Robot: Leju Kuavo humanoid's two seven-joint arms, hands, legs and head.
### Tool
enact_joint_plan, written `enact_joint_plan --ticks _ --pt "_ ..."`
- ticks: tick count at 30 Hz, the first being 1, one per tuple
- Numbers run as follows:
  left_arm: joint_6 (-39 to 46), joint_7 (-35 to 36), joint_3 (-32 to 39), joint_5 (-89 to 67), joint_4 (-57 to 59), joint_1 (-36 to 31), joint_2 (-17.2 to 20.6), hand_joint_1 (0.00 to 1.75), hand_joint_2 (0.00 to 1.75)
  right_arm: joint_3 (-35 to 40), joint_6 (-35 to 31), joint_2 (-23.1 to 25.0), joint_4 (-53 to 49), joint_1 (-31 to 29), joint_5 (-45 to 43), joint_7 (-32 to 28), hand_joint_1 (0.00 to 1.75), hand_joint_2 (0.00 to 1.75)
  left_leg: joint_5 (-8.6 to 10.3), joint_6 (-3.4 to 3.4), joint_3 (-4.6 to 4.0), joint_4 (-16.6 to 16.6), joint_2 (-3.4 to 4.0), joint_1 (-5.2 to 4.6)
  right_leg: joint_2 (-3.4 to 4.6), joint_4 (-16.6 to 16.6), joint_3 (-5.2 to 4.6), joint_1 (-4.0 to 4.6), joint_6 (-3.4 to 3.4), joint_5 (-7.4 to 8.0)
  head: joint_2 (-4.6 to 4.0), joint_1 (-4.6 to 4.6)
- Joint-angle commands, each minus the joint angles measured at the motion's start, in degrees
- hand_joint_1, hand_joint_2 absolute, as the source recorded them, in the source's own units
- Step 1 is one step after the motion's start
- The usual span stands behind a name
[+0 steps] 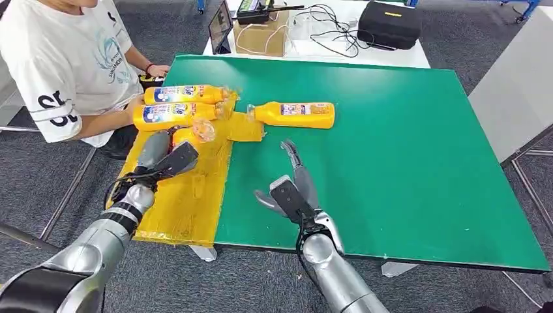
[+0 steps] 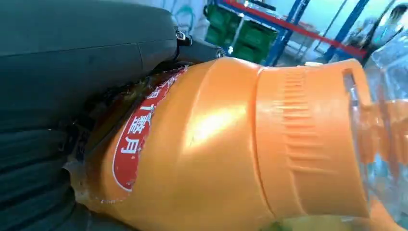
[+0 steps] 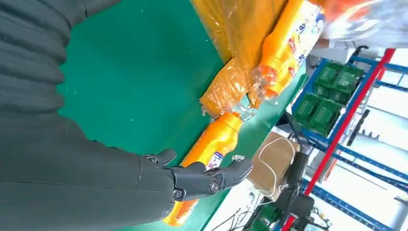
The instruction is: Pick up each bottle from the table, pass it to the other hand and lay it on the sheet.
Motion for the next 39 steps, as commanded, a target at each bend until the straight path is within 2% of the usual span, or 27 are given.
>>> enact_joint_plan --ticks 1,6,8,10,17,18,19,20,21,22,23,30,33,39 --pt "-2.52 2.48 -11.28 -10.03 10.64 -3.41 3.13 1.75 1.75 -0.58 1.76 -0.73 0.86 -2.14 -0.71 -0.27 0.00 1.75 -0.14 -0.09 0.25 0.02 0.12 0.08 0.07 0.02 0.23 0.09 -0.12 -0.11 0.00 -0.02" --pt "-2.76 2.56 -11.23 -10.09 10.63 -3.67 3.07 1.75 1.75 -0.59 1.75 -0.79 0.87 -2.08 -0.71 -0.30 0.00 1.75 -0.06 -0.05 0.09 0.01 0.08 0.04 0.04 0.01 0.08 0.05 -0.07 -0.04 0.00 -0.02" --pt "-6.90 4.79 -15.23 -15.75 12.29 -3.82 3.64 1.75 1.75 -0.05 2.52 -0.86 0.93 -2.25 -0.69 -0.50 0.00 1.75 -0.10 -0.08 0.15 0.04 0.08 0.10 0.03 0.02 0.16 0.11 -0.11 -0.07 -0.02 0.00" --pt "-10.93 5.72 -16.32 -17.46 12.88 -3.44 3.79 1.75 1.75 0.43 2.94 -0.75 1.17 -2.70 -0.78 -0.60 0.00 1.75 -0.12 -0.09 0.22 0.02 0.14 0.09 0.08 0.00 0.21 0.10 -0.12 -0.07 -0.02 0.00" --pt "-12.80 10.37 -16.98 -19.62 14.52 -2.01 3.28 1.75 1.75 2.07 3.83 -0.06 2.13 -3.54 -0.61 -0.39 0.00 1.75 -0.10 -0.08 0.30 -0.05 0.17 0.03 0.13 0.00 0.27 0.04 -0.11 -0.06 0.00 -0.02" --pt "-12.47 10.82 -16.82 -19.81 14.49 -1.83 3.37 1.66 1.75 2.32 3.99 -0.05 2.43 -3.71 -0.59 -0.29 0.00 1.75 -0.06 -0.05 0.25 -0.06 0.15 0.02 0.13 -0.03 0.24 0.03 -0.08 -0.02 -0.02 0.00" --pt "-12.43 10.93 -16.71 -19.76 14.58 -1.66 3.45 1.26 1.75 2.33 3.96 -0.04 2.48 -3.72 -0.60 -0.26 0.00 1.75 -0.12 -0.09 0.38 -0.06 0.27 0.07 0.22 -0.05 0.35 0.09 -0.14 -0.03 -0.02 -0.02" --pt "-12.52 10.92 -16.33 -19.52 14.58 -1.52 3.40 0.72 1.75 2.40 4.05 -0.08 2.63 -3.81 -0.64 -0.23 0.00 1.75 -0.10 -0.08 0.36 -0.07 0.24 0.04 0.20 -0.03 0.32 0.05 -0.11 -0.02 -0.02 -0.02" --pt "-12.46 10.98 -16.12 -19.38 14.58 -1.38 3.37 0.24 1.75 2.46 4.13 -0.11 2.69 -3.85 -0.65 -0.23 0.00 1.75 -0.08 -0.06 0.38 -0.08 0.21 0.02 0.17 -0.01 0.31 0.03 -0.09 -0.02 -0.02 0.00" --pt "-12.42 10.92 -16.05 -19.40 14.55 -1.32 3.39 0.16 1.75 2.47 4.18 -0.15 2.73 -3.90 -0.68 -0.22 0.00 1.75 -0.12 -0.10 0.48 -0.09 0.29 0.07 0.23 -0.04 0.41 0.09 -0.13 -0.02 0.00 0.00" --pt "-12.40 10.96 -15.91 -19.31 14.57 -1.17 3.26 0.00 1.75 2.52 4.27 -0.16 2.81 -4.00 -0.68 -0.22 0.00 1.75 -0.09 -0.08 0.47 -0.10 0.26 0.05 0.20 -0.04 0.39 0.06 -0.11 -0.01 0.00 -0.02" --pt "-10.21 8.97 -14.64 -19.49 13.90 -0.33 2.97 0.00 1.75 2.97 4.79 -0.17 4.14 -5.00 -0.70 0.15 0.00 1.75 -0.01 -0.10 0.49 -0.11 0.17 0.00 0.14 0.02 0.43 0.01 -0.07 -0.02 -0.02 0.00" --pt "-8.45 5.97 -12.88 -18.02 13.22 0.16 2.99 0.00 1.75 2.94 4.75 -0.25 4.63 -5.38 -0.70 0.22 0.00 1.75 -0.03 -0.11 0.51 -0.10 0.19 0.03 0.15 0.01 0.47 0.03 -0.09 -0.02 0.00 -0.02" --pt "-4.85 -4.84 -6.83 -13.07 11.27 1.43 2.60 0.00 1.75 2.73 4.68 -0.73 5.19 -5.71 -0.64 0.12 0.00 1.75 -0.02 -0.11 0.48 -0.09 0.11 0.03 0.10 0.01 0.47 0.03 -0.08 -0.03 0.00 -0.02"
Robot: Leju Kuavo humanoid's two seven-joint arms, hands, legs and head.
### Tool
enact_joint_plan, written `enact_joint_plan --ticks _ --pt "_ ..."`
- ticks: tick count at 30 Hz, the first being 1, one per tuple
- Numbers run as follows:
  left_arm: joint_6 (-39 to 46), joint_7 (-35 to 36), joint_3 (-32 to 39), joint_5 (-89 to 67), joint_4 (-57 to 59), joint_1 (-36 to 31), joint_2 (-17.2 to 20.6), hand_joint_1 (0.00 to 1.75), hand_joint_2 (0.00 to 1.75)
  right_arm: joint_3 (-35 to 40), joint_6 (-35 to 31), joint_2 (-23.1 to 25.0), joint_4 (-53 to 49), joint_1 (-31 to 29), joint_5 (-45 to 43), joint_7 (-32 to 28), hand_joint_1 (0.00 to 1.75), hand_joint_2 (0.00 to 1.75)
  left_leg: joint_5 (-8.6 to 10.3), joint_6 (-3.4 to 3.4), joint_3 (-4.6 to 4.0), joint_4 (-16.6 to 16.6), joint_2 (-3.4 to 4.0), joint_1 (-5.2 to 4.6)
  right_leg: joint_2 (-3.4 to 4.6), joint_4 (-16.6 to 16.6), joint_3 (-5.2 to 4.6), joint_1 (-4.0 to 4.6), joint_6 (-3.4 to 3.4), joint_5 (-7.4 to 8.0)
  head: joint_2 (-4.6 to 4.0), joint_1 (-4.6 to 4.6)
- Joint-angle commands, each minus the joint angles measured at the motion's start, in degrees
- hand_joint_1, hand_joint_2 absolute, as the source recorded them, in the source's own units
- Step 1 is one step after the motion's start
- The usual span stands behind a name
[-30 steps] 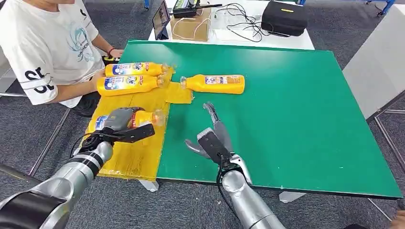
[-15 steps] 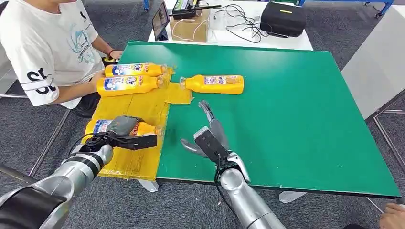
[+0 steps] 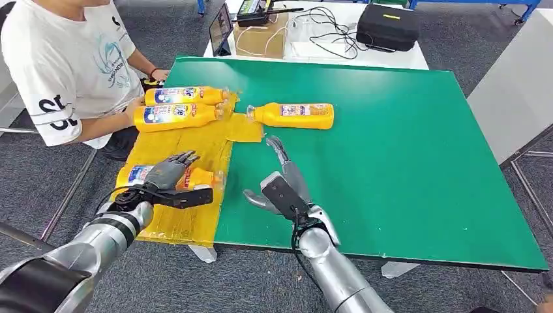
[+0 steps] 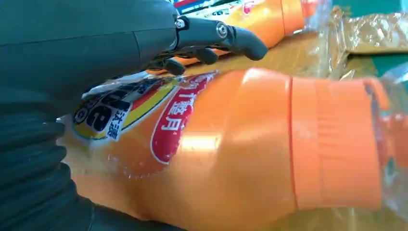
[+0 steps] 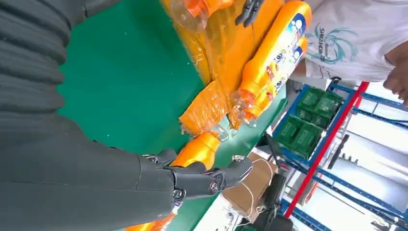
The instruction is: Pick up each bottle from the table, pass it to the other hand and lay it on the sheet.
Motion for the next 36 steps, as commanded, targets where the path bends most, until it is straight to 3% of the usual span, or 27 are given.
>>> enact_joint_plan --ticks 1,9,12,16,22,24,30,36 --pt "2.84 -9.96 7.23 4.26 0.76 2.92 -0.31 0.00 1.75 1.02 0.15 -1.43 4.60 -3.37 -0.20 0.15 0.00 1.75 -0.12 -0.07 0.21 -0.01 0.19 0.06 0.14 -0.06 0.17 0.08 -0.10 -0.06 -0.02 0.00" --pt "0.28 -20.45 12.31 10.57 -5.65 5.94 -0.78 0.00 1.75 0.03 0.05 -2.03 3.90 -2.52 0.30 0.29 0.00 1.75 -0.05 -0.04 0.07 -0.01 0.06 0.02 0.02 -0.04 0.03 0.03 -0.07 -0.04 0.00 0.00" --pt "-5.43 -20.45 8.77 23.13 -18.22 11.20 0.58 0.00 1.75 -0.41 0.29 -2.41 4.15 -2.48 0.63 0.53 0.00 1.75 -0.04 -0.05 0.07 -0.04 0.04 0.02 0.00 -0.08 0.03 0.03 -0.06 -0.04 -0.02 0.00" --pt "-10.04 -20.45 8.53 34.43 -24.23 13.83 0.49 0.00 1.75 -0.82 -0.03 -2.51 4.81 -2.63 1.00 0.32 0.00 1.75 -0.11 -0.07 0.09 0.02 0.05 0.09 -0.01 -0.07 0.06 0.10 -0.10 -0.09 -0.02 0.00" --pt "-18.39 -20.45 15.61 48.60 -28.18 15.91 -3.54 0.00 1.75 -0.73 -1.28 -2.66 4.20 -1.51 2.05 0.39 0.00 1.75 -0.11 -0.06 -0.02 0.03 -0.04 0.10 -0.11 -0.08 -0.01 0.11 -0.09 -0.11 -0.02 0.00" --pt "-23.08 -20.45 19.78 52.96 -25.90 15.42 -6.70 0.00 1.75 -0.87 -2.31 -2.86 3.25 -0.48 2.65 1.00 0.00 1.75 -0.04 -0.04 -0.11 0.00 -0.03 0.04 -0.08 -0.07 -0.15 0.05 -0.06 -0.06 -0.02 -0.02" --pt "-25.49 -16.71 25.29 55.30 -22.24 13.65 -12.87 0.00 1.75 -1.49 -3.83 -3.61 -0.21 2.28 4.53 3.00 0.00 1.75 -0.04 -0.03 -0.15 0.01 -0.13 0.02 -0.16 -0.09 -0.14 0.04 -0.04 -0.07 -0.02 0.00" --pt "-23.46 -13.97 24.94 55.51 -23.75 14.34 -15.16 0.00 1.75 -2.05 -4.57 -3.96 -2.39 4.13 5.71 3.88 0.00 1.75 -0.15 -0.07 -0.07 0.10 -0.14 0.07 -0.19 -0.04 -0.02 0.09 -0.10 -0.18 -0.02 0.00"
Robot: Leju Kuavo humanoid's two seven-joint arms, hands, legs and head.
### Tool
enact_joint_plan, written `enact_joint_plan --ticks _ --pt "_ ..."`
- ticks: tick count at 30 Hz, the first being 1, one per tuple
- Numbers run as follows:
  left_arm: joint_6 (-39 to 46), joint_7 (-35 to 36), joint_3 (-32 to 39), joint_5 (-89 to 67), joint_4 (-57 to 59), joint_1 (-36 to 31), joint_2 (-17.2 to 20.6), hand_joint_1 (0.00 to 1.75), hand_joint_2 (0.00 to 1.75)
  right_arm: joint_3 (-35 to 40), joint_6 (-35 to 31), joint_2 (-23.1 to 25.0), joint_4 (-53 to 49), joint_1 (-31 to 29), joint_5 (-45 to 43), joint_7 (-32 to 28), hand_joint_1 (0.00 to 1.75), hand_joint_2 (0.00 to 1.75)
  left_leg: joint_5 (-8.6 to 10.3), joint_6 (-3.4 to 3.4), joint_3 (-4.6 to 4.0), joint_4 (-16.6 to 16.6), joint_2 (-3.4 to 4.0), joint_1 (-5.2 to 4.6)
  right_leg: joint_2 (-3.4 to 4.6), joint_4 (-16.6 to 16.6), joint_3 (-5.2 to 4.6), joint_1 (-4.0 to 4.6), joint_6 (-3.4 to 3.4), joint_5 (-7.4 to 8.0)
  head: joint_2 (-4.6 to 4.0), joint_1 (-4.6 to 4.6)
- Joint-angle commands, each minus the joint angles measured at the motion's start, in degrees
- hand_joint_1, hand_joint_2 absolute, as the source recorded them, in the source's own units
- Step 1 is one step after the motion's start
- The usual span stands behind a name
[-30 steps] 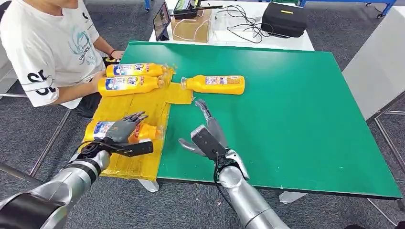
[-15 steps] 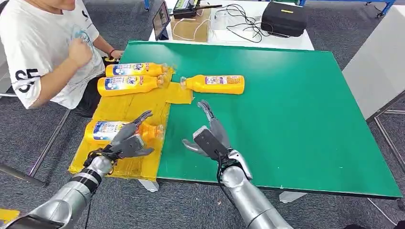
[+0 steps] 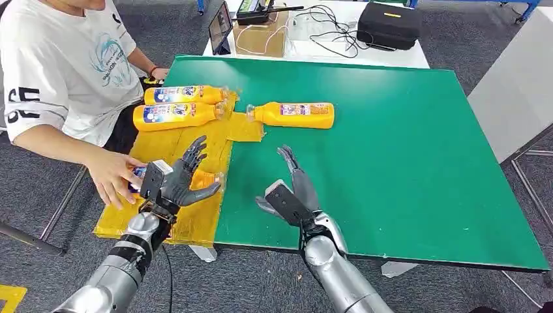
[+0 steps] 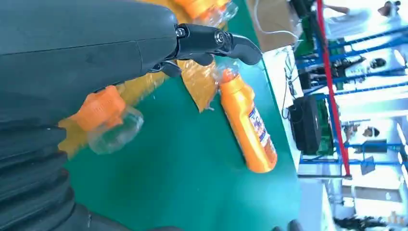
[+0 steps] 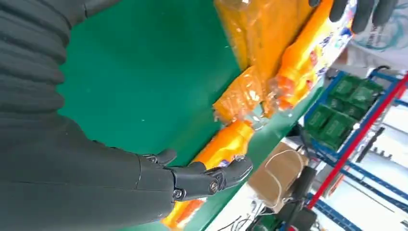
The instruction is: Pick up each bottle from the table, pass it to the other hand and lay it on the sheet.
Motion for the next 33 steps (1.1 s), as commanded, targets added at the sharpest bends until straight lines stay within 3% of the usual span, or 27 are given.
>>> enact_joint_plan --ticks 1,2,3,11,12,21,33 --pt "1.18 2.76 4.55 0.93 1.83 -1.42 -5.91 0.00 1.75 -1.62 -0.75 -1.85 -2.23 1.44 0.81 1.03 0.00 1.75 -0.11 -0.07 0.16 0.02 -0.10 0.07 -0.14 -0.02 0.24 0.08 -0.09 -0.13 0.00 0.00" --pt "1.48 3.03 4.23 0.81 1.78 -1.27 -6.04 0.00 1.75 -1.69 -0.77 -1.97 -2.47 1.71 0.93 1.07 0.00 1.75 -0.08 -0.05 0.12 0.00 -0.07 0.06 -0.11 -0.03 0.19 0.07 -0.08 -0.09 0.02 -0.02" --pt "2.34 3.65 3.81 0.50 1.61 -1.13 -6.24 0.00 1.75 -1.88 -1.16 -1.98 -2.82 2.10 1.35 1.43 0.00 0.00 -0.12 -0.07 0.20 0.01 -0.06 0.09 -0.12 -0.03 0.26 0.11 -0.11 -0.13 0.00 -0.02" --pt "4.53 5.28 2.58 1.43 1.33 -0.90 -7.56 0.00 1.75 -2.83 -1.56 -2.10 -5.53 4.22 1.48 1.49 0.00 0.00 -0.20 -0.09 0.27 0.07 -0.09 0.14 -0.17 -0.02 0.38 0.16 -0.14 -0.20 0.02 -0.02" --pt "5.05 5.46 2.57 1.51 1.66 -1.05 -7.59 0.00 1.75 -2.93 -1.45 -2.02 -5.73 4.36 1.31 1.46 0.00 1.75 -0.17 -0.07 0.22 0.06 -0.10 0.12 -0.16 -0.02 0.33 0.14 -0.12 -0.18 0.02 -0.02" --pt "12.40 3.56 0.46 -1.46 2.31 -1.44 -7.67 0.00 1.75 -5.10 -2.91 -1.05 -7.69 5.75 -1.54 -0.70 0.00 1.75 -0.14 -0.09 0.17 0.05 -0.10 0.11 -0.17 0.01 0.24 0.13 -0.13 -0.17 0.00 -0.02" --pt "12.23 3.93 -0.71 -1.36 1.99 -1.69 -7.79 0.00 1.75 -5.90 -3.21 -1.05 -9.60 6.86 -4.25 -2.22 0.00 1.75 -0.14 -0.08 0.15 0.06 -0.05 0.10 -0.11 0.01 0.21 0.11 -0.12 -0.14 0.00 -0.02"
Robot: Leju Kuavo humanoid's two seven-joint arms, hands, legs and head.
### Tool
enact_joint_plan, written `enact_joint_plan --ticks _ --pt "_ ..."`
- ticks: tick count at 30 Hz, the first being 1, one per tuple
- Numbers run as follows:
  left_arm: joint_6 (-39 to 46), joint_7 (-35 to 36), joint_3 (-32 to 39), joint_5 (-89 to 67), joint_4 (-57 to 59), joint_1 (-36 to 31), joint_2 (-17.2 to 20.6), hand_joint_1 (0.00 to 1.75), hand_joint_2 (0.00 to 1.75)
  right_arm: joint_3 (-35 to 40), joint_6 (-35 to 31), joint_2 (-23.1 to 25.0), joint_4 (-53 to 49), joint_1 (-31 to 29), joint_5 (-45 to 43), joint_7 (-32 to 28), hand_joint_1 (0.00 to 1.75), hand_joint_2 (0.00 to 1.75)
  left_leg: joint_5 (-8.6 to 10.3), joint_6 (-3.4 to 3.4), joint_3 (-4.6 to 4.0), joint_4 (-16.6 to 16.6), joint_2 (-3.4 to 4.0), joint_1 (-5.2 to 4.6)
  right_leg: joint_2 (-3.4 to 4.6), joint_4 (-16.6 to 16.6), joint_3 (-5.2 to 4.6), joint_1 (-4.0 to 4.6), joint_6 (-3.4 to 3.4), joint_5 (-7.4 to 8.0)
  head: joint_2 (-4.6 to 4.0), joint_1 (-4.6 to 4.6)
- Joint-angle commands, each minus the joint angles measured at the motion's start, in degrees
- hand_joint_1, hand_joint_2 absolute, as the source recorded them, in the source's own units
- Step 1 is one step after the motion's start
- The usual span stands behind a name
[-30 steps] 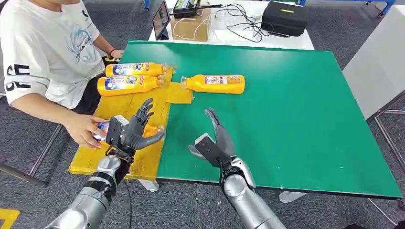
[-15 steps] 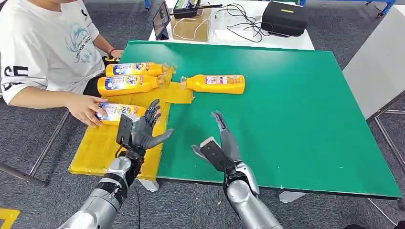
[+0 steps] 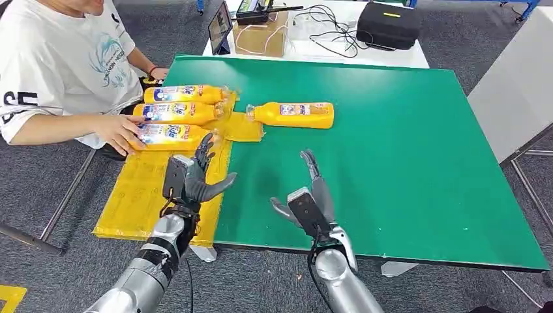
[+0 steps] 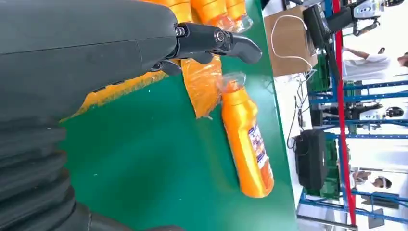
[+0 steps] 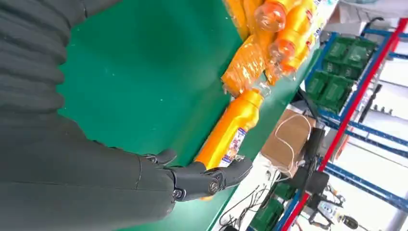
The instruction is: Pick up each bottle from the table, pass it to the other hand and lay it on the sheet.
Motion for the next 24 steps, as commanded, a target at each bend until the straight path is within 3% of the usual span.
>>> enact_joint_plan --ticks 1,24 --pt "0.12 0.33 -2.10 -0.30 1.60 -1.96 0.04 0.00 1.75 -1.77 0.21 -0.34 -0.21 -0.45 -0.85 -0.32 0.00 1.75 -0.14 -0.09 0.21 0.06 -0.03 0.11 -0.08 0.00 0.26 0.12 -0.13 -0.14 0.00 0.00" --pt "0.83 0.91 -2.83 -0.36 0.54 -1.74 0.19 0.00 1.75 -1.10 0.36 -0.69 0.05 -0.51 -0.17 0.29 0.00 1.75 -0.09 -0.07 0.16 0.01 -0.01 0.08 -0.05 -0.02 0.20 0.09 -0.10 -0.09 0.00 0.00"
